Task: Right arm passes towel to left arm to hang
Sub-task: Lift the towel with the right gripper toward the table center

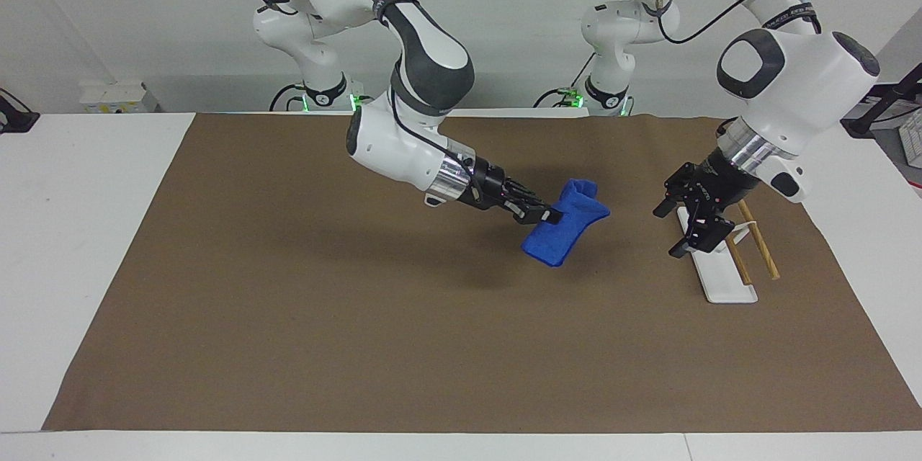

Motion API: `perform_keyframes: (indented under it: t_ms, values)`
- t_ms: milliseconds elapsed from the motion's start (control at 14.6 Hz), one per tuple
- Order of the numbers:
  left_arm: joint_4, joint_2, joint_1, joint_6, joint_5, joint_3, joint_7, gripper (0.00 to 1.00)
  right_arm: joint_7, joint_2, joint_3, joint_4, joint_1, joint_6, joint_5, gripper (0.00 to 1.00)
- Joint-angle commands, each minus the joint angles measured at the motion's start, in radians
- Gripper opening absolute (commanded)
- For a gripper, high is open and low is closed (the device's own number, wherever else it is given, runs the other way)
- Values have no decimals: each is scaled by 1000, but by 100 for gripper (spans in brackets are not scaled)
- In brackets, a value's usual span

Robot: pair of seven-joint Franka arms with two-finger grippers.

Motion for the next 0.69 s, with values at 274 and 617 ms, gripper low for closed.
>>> perform_keyframes:
  t_ms: [274, 617]
  values:
    - [-1, 2, -10, 22, -11, -59, -110, 99, 20, -23, -1, -28, 0, 13, 34, 0]
    - [-28, 8, -21, 19, -9, -84, -166, 99, 20, -23, -1, -26, 0, 13, 37, 0]
